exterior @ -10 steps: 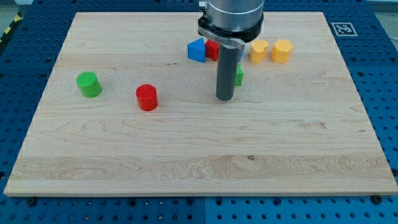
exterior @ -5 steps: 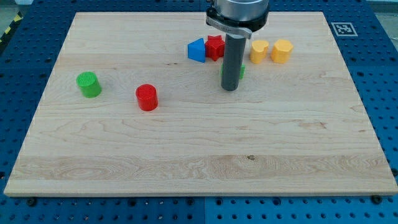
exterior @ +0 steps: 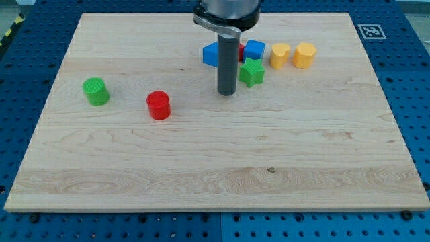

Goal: Push the green star below to the blue cube

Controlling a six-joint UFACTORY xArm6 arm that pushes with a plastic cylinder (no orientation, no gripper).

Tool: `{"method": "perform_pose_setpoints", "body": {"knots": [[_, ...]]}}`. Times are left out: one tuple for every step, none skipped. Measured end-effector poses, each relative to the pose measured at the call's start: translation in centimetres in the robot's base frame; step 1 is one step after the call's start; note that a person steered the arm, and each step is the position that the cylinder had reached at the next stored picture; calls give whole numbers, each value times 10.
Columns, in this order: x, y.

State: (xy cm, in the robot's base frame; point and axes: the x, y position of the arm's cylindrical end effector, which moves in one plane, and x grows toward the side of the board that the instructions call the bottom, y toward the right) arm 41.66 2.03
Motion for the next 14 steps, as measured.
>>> {"method": "perform_pose_setpoints", "body": {"knots": [[0,17],[0,25],[1,-5],[-3,-43],[-7,-40],[-7,-14],[-7,17],[-7,43],[-7,61],[-7,62],[-8,62],[-15,62],[-21,62],[-20,62]]}}
